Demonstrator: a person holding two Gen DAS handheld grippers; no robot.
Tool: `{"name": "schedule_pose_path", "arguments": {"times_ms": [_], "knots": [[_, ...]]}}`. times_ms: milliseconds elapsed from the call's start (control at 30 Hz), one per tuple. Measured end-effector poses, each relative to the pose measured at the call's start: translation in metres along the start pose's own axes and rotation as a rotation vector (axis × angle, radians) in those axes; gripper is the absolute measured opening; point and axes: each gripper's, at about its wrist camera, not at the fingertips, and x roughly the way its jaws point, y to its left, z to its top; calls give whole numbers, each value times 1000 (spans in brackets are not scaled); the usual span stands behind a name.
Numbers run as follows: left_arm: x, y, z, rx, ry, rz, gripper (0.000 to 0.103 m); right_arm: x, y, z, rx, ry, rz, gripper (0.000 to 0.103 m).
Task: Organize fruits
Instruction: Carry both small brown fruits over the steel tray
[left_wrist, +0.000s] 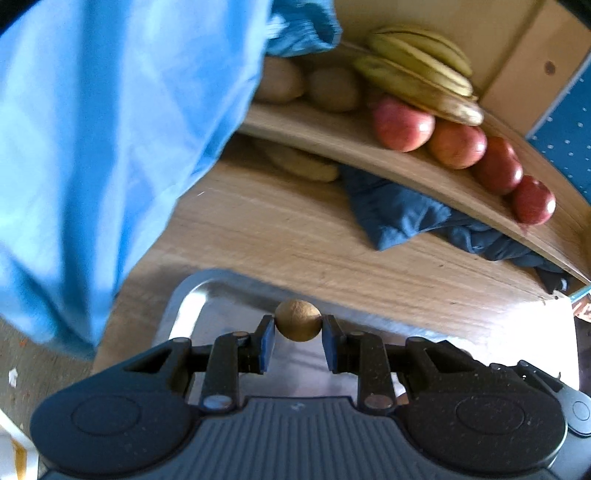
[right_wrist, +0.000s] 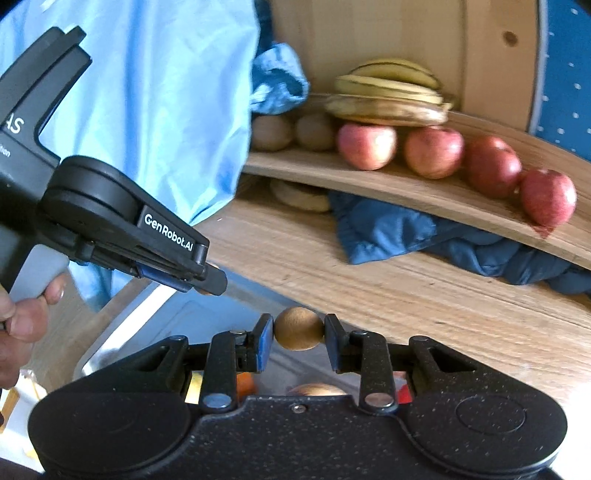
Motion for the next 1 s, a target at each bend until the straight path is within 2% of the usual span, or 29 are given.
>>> {"name": "schedule_pose_path", "arguments": {"times_ms": [300,533,1000], "knots": [[-3,37,-24,-59,20,41,30,3,25,-5,-40,38,40,32],[-2,50,-39,-72,51,46,30,5,41,-7,-65,50,67,32],[2,66,-42,-93,70,45,30,16,54,-4,-85,71,85,32]]}}
